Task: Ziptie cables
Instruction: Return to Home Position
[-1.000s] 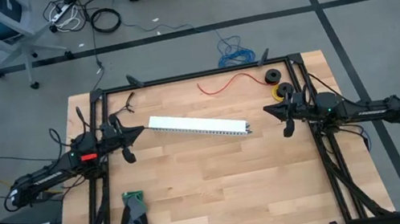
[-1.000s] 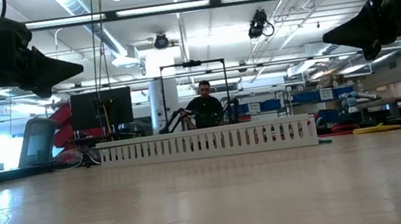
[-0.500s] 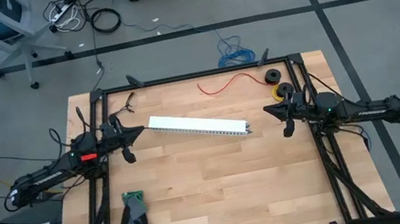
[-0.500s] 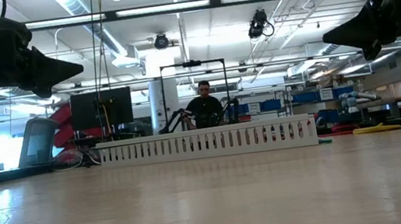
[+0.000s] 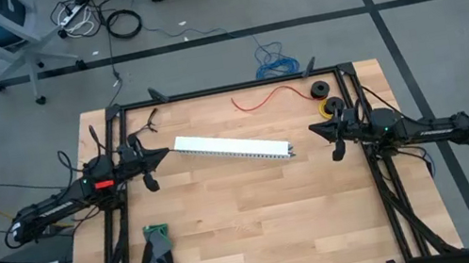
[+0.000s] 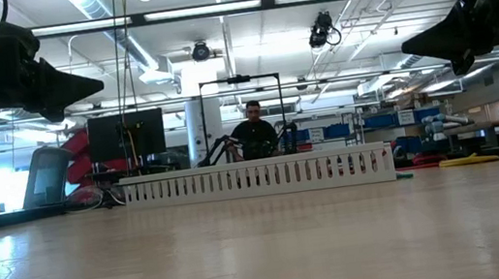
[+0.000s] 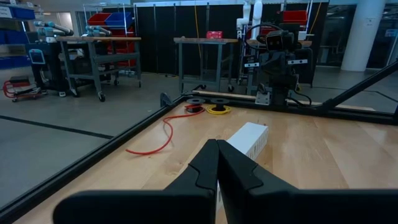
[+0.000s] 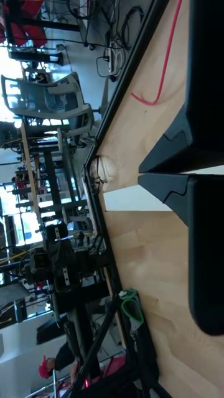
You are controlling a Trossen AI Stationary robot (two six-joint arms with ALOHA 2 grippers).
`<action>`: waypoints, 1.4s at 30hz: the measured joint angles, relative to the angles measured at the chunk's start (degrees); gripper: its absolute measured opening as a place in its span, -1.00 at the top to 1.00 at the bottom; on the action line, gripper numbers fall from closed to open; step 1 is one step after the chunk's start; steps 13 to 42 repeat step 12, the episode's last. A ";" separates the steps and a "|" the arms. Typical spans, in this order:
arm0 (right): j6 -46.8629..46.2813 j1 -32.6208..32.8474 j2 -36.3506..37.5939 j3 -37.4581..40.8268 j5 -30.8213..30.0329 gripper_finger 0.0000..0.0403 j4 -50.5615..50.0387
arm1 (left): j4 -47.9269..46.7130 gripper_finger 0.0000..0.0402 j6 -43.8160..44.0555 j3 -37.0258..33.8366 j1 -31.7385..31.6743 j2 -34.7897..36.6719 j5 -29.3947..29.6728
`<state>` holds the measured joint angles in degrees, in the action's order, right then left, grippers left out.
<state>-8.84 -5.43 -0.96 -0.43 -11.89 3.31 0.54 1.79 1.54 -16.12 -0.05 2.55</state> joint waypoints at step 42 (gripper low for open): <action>0.00 0.00 0.01 0.00 0.01 0.98 0.00 | 0.00 0.92 -0.01 0.00 0.01 0.00 -0.01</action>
